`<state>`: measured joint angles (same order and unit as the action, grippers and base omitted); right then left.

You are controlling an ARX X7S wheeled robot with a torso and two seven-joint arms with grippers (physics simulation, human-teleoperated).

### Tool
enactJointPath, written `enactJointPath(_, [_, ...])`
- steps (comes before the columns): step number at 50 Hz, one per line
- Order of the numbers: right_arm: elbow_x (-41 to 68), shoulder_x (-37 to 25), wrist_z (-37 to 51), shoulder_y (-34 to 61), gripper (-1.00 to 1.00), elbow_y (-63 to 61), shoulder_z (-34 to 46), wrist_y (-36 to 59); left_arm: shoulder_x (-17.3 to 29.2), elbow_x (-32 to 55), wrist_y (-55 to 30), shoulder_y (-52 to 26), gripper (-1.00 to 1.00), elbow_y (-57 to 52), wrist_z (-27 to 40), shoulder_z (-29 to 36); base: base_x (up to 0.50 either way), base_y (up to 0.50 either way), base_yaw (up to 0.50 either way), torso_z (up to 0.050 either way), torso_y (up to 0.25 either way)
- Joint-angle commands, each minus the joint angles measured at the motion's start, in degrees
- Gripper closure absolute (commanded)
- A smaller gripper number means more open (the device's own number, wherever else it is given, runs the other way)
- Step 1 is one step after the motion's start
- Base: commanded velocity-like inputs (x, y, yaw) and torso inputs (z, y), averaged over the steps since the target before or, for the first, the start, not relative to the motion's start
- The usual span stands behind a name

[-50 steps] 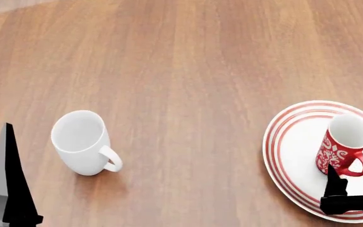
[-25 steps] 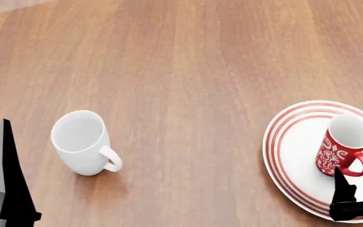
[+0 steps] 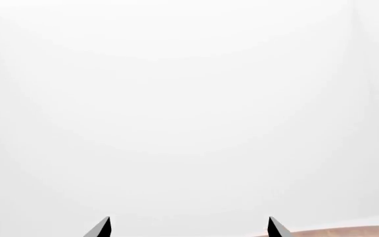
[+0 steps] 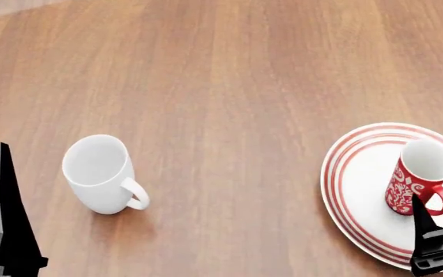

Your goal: Pick up the red mug and put it on the plate

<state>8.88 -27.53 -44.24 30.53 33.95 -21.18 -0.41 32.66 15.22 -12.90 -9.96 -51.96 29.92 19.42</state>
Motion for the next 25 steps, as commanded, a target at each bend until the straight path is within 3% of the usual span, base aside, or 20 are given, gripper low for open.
enactJointPath(1, [3.7, 0.5, -1.3, -6.5, -1.0, -14.2, -2.6, 4.2, 0.1, 0.4, -0.2, -0.4, -1.0, 0.0, 0.1, -0.2, 0.0, 0.0, 0.0, 0.0, 0.0])
enactJointPath(25, [9.9, 1.3, -2.1, -16.2, -1.0, -35.1, -7.2, 7.7, 0.4, 0.8, -0.8, -1.0, -1.0, -0.4, 0.5, -0.2, 0.0, 0.0, 0.0, 0.0, 0.0])
